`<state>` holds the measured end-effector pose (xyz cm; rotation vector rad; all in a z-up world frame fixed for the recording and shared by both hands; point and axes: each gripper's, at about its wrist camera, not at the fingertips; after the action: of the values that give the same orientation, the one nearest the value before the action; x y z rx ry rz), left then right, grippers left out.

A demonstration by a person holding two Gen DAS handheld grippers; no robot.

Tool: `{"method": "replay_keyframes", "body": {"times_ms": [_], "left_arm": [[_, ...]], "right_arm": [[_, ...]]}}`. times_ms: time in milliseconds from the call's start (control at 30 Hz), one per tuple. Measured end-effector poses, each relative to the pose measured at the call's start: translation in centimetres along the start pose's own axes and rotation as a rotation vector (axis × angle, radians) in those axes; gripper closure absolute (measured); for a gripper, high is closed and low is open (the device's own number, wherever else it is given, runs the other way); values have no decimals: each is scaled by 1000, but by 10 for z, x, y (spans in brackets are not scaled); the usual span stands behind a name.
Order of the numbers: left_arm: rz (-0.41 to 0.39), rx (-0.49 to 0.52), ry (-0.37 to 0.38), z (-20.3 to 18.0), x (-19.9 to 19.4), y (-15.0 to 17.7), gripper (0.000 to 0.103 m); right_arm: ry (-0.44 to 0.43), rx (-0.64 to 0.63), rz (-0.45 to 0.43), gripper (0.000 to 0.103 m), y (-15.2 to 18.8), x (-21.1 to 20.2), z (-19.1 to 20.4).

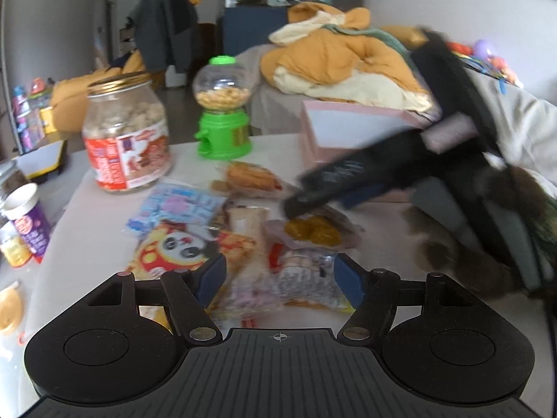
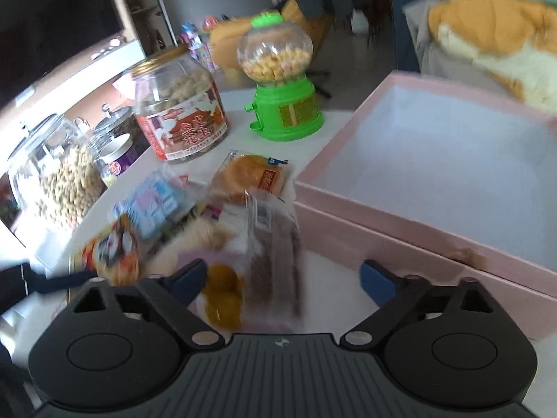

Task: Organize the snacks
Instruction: 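Reach the right gripper to the brown cookie packet and grasp it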

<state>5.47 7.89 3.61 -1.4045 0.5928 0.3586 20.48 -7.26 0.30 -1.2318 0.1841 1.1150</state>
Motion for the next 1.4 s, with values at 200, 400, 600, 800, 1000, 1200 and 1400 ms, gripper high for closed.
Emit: {"method": "replay_keyframes", "body": {"times_ms": [200,400,600,800,1000,1200,1400], "left_arm": [[0,57,25,-14,12,-13,29],[47,114,73,-33,48,-28,29],[89,156,47,-51,90,-31,28],[76,146,83,-44,75,-24,50],[76,153,71,-35,46,-3,50],[98,126,79,-28,25,9,49],[91,110,89,-27,23,13,48]], "right_arm": [[47,-75,75,78,-1,2,-1],[53,-21,96,93,29,-50,-36],[108,-20,59,93,52,-85,-55],[118,-38,17,81,58,-90,-55],[81,-93,-46,58,40,-79,-31],[132,-169,-36,64,10,-29,0],[-37,-188,119,81,11,-22,23]]}}
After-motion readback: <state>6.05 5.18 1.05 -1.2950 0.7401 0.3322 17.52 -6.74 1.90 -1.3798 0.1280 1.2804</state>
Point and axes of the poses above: each gripper's, at about its wrist camera, not at the fingertips, and x roughly the way its jaws point, z to its left, y to its underside, and after that the axes turned 8 degrees about -y, right-handed
